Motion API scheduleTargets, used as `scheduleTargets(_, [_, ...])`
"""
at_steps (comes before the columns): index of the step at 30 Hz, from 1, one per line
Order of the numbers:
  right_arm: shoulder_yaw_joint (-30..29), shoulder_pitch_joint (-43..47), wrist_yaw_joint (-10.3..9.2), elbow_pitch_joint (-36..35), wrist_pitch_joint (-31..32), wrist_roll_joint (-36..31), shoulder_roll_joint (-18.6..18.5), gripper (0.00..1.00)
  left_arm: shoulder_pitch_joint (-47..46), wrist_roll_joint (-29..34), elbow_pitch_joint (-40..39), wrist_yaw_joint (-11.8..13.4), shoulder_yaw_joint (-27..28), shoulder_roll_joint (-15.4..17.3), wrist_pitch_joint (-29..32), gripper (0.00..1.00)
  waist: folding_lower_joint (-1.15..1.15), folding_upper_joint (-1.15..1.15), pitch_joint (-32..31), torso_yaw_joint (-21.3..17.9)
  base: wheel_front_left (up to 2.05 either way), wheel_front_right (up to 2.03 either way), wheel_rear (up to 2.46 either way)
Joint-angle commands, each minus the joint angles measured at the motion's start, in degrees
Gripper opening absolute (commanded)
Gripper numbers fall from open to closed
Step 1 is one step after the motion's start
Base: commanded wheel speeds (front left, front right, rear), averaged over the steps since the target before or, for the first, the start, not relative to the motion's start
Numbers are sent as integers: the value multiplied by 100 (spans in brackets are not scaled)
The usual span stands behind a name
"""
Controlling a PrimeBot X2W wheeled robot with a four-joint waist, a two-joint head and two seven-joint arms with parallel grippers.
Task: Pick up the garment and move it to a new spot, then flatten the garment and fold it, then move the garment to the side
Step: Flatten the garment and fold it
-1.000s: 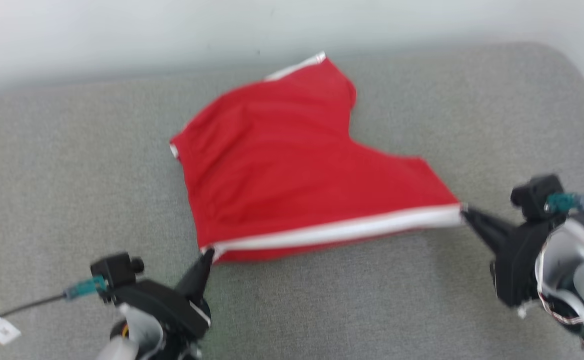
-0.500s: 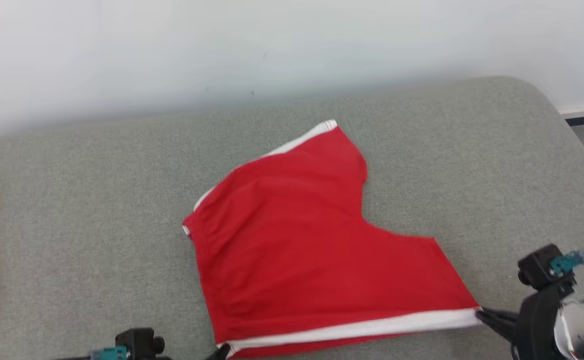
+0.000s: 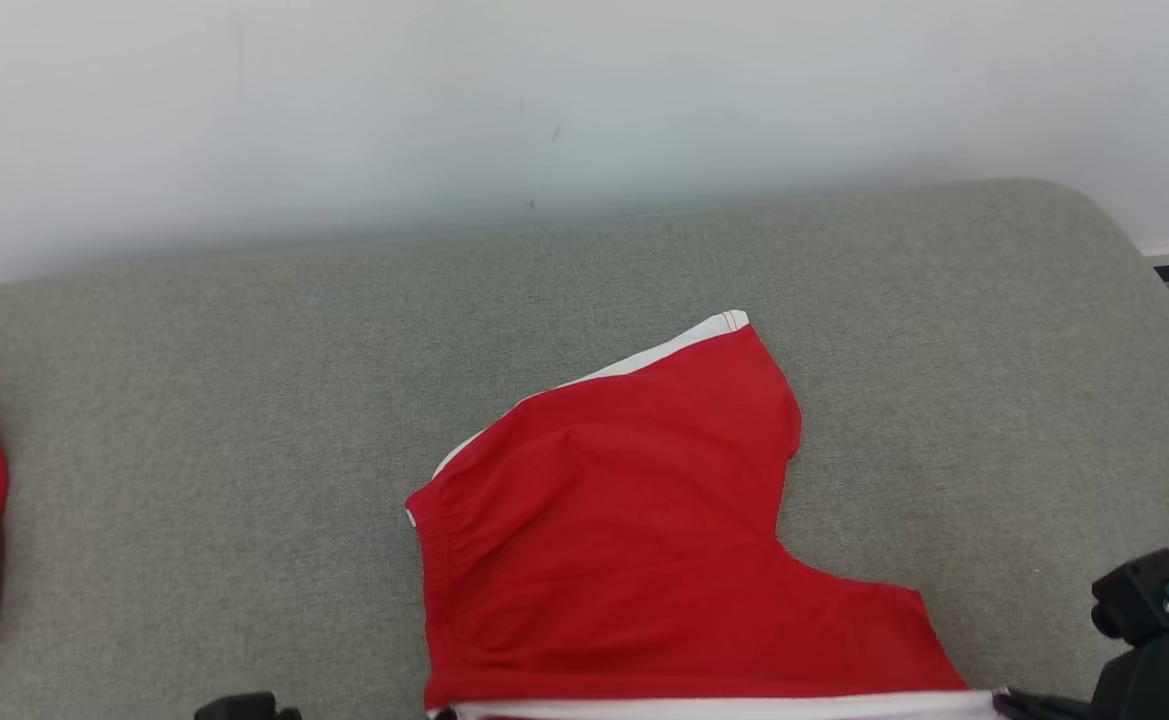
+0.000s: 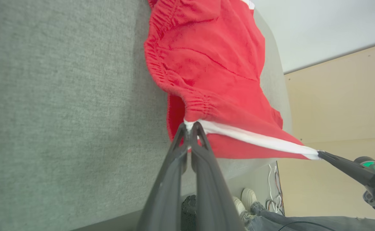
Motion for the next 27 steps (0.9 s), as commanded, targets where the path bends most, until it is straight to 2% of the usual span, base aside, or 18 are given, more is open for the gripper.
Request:
scheduleTargets(1, [-37,-69,-13,-97,-25,-77,68,0,-30,-28,-59,-23,65,-62,-110,0,0,1,16,23,0,0,0])
scheduleTargets(8, [63,-843,-13,-229,-869,-621,98,0,-613,-3,-26,-170,314,-427,-563,0,0,1,44,143,0,0,0])
scheduleTargets(15, [379,-2050,-13,71,-2104,-1124,62,0,-1687,-47,121,-274,691,-482,-651,0,0,1,129,77,0,0,0])
scheduleTargets(20, [721,-3205,-13,560,-2929,-1449,110,0,-2713,-135,174,-192,1009,-333,-442,0,0,1,271,-95,0,0,0])
scheduleTargets(24, [860,-4153,-13,1047,-3502,-1668,332,0,-3434,-170,254,-141,1145,-273,-255,0,0,1,397,-261,0,0,0])
scheduleTargets(27, [845,-4735,-13,1464,-3887,-1830,533,0,-3967,-233,295,-101,1274,-355,-249,0,0,1,474,-353,0,0,0])
